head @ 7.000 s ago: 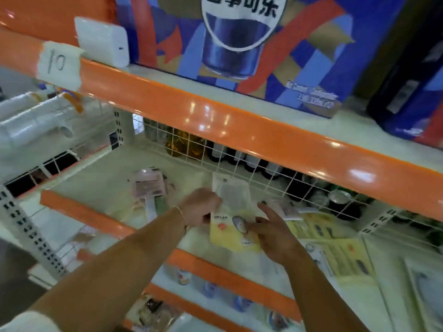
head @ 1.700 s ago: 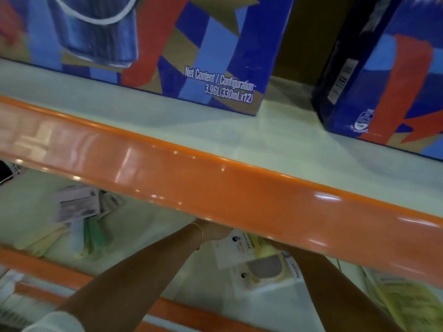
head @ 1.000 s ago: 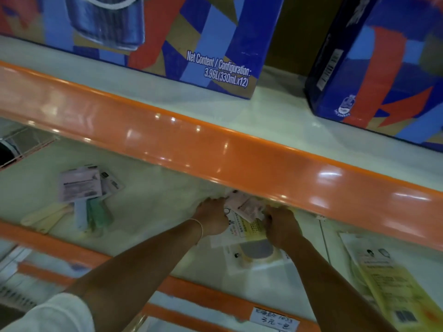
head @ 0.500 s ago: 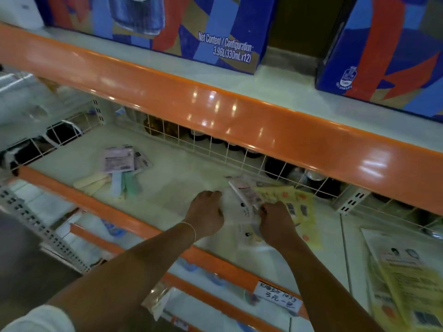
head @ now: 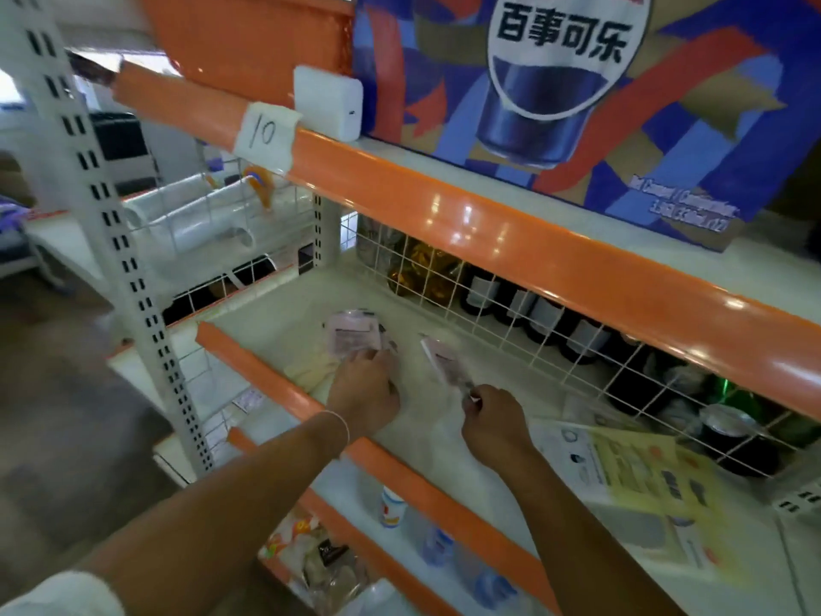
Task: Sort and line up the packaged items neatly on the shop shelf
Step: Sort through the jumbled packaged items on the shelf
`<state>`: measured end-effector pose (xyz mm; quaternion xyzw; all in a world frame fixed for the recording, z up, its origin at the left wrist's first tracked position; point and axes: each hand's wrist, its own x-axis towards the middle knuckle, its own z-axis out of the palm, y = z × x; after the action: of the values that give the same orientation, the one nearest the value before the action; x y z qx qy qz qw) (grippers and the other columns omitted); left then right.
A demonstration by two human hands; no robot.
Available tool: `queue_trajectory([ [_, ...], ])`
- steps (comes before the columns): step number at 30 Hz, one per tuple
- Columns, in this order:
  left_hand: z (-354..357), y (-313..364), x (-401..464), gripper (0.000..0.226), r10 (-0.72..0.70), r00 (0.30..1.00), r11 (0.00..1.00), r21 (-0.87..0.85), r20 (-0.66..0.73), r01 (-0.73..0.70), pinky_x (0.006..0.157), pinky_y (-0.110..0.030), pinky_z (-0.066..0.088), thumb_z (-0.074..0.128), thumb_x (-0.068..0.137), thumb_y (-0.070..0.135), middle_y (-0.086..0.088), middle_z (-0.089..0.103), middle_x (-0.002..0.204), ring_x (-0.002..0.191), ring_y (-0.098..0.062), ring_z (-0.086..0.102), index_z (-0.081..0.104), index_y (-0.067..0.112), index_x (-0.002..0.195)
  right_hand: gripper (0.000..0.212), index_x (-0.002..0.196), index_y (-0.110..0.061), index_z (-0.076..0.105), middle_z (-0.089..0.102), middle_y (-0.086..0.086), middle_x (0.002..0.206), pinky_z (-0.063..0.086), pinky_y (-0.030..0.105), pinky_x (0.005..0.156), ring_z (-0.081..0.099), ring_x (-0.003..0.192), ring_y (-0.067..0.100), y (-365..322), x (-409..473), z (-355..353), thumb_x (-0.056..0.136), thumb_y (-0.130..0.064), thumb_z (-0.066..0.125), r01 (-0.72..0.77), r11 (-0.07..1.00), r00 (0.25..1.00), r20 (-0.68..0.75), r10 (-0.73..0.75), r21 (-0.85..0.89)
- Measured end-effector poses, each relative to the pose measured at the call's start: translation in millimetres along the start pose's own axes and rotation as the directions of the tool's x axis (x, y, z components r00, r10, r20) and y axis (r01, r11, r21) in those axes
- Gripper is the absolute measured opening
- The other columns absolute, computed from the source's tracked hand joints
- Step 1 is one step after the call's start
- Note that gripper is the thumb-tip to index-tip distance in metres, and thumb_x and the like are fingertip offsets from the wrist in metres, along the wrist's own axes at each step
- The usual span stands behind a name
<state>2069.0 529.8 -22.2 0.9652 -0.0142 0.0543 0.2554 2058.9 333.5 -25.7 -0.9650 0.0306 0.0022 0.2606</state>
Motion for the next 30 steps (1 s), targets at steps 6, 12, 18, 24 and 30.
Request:
queue_trajectory([
  [6, -30, -64, 16, 0.041, -0.066, 0.997, 0.995, -0.074, -0.049, 0.063, 0.093, -0.036, 0.046, 0.048, 0.08, 0.017, -0.01, 0.06, 0.118, 0.111, -0.032, 0.052, 0.062, 0.015, 0.118, 0.031, 0.117, -0.007, 0.06, 0.062, 0.013, 0.112, 0.038, 0.022, 0.071, 0.061, 0.097, 0.025, -66, 23, 37, 0.098, -0.027, 0.044, 0.001, 1.0, 1.0, -0.017, -0.001, -0.019],
  [12, -40, -91, 27, 0.045, -0.111, 0.994, 0.989, -0.101, 0.008, 0.111, 0.093, -0.035, 0.046, 0.055, 0.082, 0.02, -0.011, 0.056, 0.121, 0.111, -0.031, 0.052, 0.055, 0.013, 0.127, 0.033, 0.119, -0.009, 0.061, 0.065, 0.012, 0.111, 0.041, 0.024, 0.072, 0.062, 0.098, 0.026, -110, 35, 56, 0.099, -0.031, 0.045, 0.037, 0.998, 0.997, -0.06, -0.04, -0.044],
  [18, -37, -91, 35, 0.042, -0.047, 0.996, 0.994, -0.103, -0.08, 0.039, 0.091, -0.035, 0.045, 0.052, 0.081, 0.016, -0.012, 0.059, 0.12, 0.109, -0.033, 0.052, 0.06, 0.01, 0.122, 0.033, 0.114, -0.011, 0.065, 0.068, 0.005, 0.104, 0.041, 0.021, 0.068, 0.055, 0.078, 0.012, -129, 32, 53, 0.097, -0.035, 0.051, 0.096, 0.994, 0.991, -0.093, -0.092, 0.042],
  [24, -16, -67, 39, 0.036, 0.195, 0.962, 0.977, -0.05, -0.192, -0.208, 0.107, -0.044, 0.033, 0.054, 0.078, 0.018, -0.009, 0.06, 0.12, 0.117, -0.032, 0.049, 0.066, 0.013, 0.112, 0.028, 0.116, -0.018, 0.066, 0.068, -0.005, 0.106, 0.042, 0.016, 0.081, 0.059, 0.09, 0.005, -88, 16, 38, 0.094, -0.033, 0.056, 0.036, 0.98, 0.995, -0.099, -0.017, 0.196],
  [30, 12, -11, 33, 0.039, 0.36, 0.927, 0.913, -0.166, -0.106, -0.373, 0.101, -0.04, 0.041, 0.051, 0.082, 0.012, -0.007, 0.057, 0.126, 0.123, -0.027, 0.048, 0.061, 0.009, 0.12, 0.023, 0.096, -0.018, 0.068, 0.067, -0.001, 0.091, 0.037, 0.018, 0.067, 0.062, 0.088, 0.018, 1, -4, 13, 0.097, -0.032, 0.049, -0.085, 0.987, 0.96, -0.253, 0.117, 0.135],
])
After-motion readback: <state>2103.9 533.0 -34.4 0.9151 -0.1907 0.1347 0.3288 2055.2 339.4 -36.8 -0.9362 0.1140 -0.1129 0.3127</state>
